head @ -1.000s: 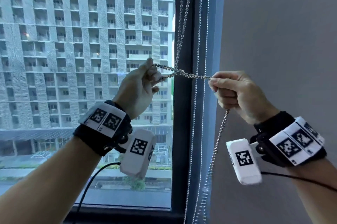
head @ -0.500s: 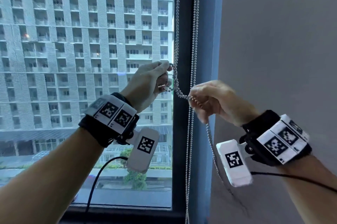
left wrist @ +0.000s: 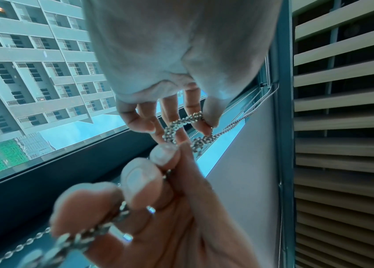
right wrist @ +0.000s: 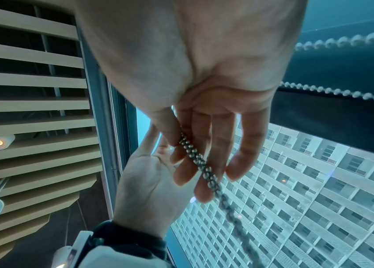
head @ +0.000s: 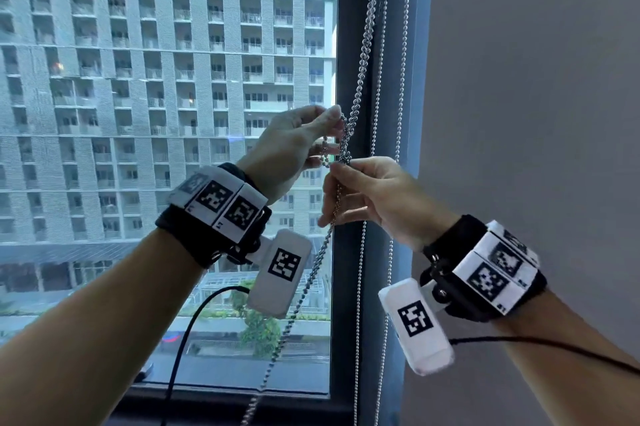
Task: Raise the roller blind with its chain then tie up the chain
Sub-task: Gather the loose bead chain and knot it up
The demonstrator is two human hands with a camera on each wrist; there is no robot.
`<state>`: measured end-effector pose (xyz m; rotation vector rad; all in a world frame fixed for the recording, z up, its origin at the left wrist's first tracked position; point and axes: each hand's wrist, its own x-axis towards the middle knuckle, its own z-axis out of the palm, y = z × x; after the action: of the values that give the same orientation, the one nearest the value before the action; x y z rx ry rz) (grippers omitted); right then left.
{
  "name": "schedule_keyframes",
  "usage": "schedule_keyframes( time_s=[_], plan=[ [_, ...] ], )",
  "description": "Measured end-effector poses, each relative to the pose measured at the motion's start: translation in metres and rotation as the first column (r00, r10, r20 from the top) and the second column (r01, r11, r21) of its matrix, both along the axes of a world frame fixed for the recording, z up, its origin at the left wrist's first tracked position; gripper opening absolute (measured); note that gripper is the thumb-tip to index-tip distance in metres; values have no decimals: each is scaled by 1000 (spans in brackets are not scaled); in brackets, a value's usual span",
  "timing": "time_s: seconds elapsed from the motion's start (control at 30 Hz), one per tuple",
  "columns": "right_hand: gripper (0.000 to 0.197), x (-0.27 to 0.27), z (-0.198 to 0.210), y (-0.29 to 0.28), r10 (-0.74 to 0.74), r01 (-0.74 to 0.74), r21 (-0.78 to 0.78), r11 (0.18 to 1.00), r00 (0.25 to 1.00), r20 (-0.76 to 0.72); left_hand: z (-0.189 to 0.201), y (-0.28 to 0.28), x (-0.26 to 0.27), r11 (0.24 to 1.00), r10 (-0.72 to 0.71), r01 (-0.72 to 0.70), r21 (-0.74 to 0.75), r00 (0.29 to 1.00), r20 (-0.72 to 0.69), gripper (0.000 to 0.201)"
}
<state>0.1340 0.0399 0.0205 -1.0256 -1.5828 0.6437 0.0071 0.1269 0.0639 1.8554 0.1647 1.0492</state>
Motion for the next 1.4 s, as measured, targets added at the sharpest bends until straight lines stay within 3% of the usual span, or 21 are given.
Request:
schedule_keyframes(
  time_s=[0.2, 0.57, 1.0, 1.27, 1.4],
  plan=[
    [31, 1, -2, 2, -29, 30, -20, 999, 999, 13, 4, -6, -4, 995, -94, 95, -25, 995, 34, 27],
    [31, 4, -9, 1, -45, 47, -29, 998, 998, 47, 6, -7, 0, 989, -99, 110, -93, 988, 116, 40],
    [36, 5, -29, 1, -55, 76, -114, 991, 983, 176, 6, -12, 9, 982, -133, 146, -121, 985, 112, 37],
    [30, 7, -23, 3, -31, 62, -135, 989, 975, 218, 1, -14, 7, 975, -186, 192, -115, 981, 61, 2],
    [26, 6, -13, 5, 8, -3, -60, 998, 997, 82, 2, -14, 4, 973, -197, 204, -111, 978, 73, 23]
  ],
)
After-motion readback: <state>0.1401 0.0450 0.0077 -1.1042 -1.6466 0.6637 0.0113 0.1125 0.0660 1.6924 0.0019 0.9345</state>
